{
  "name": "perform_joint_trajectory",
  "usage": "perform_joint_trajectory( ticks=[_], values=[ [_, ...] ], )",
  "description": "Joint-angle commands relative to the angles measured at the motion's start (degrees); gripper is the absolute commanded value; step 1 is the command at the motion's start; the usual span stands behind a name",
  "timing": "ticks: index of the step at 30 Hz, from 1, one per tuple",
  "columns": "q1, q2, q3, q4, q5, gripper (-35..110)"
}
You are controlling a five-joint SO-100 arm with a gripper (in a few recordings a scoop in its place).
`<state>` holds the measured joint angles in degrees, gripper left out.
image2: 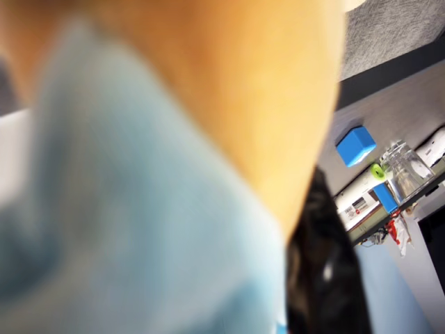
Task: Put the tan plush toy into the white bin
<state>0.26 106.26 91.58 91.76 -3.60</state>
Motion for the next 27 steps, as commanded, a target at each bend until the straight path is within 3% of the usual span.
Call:
perform_joint_trajectory(
  ticks=[1, 12, 27],
  values=[
    [0.4, 2.5, -1.6, -0.1, -1.3, 36],
    [2.7, 4.0, -1.7, 2.8, -1.3, 53],
    [5.8, 25.6, -0.9, 7.9, -1.3, 67]
  ],
)
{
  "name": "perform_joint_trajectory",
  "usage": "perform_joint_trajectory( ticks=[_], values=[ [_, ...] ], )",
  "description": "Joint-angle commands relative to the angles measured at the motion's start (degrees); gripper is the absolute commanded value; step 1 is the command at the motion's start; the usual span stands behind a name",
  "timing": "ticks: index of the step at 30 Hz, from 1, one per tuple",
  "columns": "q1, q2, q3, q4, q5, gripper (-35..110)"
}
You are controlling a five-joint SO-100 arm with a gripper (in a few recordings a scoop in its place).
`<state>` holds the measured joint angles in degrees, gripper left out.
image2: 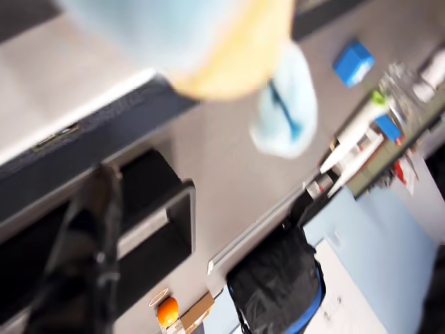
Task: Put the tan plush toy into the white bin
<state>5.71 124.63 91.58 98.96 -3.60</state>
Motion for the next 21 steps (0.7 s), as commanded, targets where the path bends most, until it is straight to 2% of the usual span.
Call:
perform_joint_trajectory(
  ticks=[1, 6, 21],
  values=[
    [0.5, 8.9, -0.9, 0.7, -1.4, 67],
    [2.3, 16.5, -0.7, 0.7, -1.5, 67],
    [26.6, 24.8, 5.4, 0.7, -3.7, 67]
  ],
)
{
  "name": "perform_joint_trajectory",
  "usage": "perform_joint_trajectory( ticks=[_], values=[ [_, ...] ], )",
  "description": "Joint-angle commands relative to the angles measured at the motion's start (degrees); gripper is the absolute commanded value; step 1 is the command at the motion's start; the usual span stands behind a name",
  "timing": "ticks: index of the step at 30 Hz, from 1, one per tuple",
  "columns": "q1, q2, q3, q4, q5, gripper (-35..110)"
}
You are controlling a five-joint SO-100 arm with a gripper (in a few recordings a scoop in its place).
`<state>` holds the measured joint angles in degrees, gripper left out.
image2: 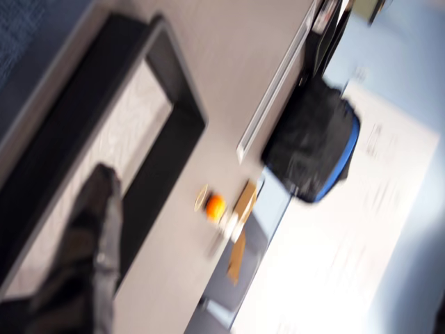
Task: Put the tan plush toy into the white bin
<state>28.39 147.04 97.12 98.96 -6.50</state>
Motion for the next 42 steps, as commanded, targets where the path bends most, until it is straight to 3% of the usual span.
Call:
perform_joint_trajectory(
  ticks=[1, 15, 42],
  values=[
    [4.9, 2.6, 0.0, 0.7, -0.8, 67],
    [11.6, 6.3, 3.3, 0.7, -0.6, 67],
    [11.3, 5.7, 5.1, 0.7, -0.6, 67]
  ],
)
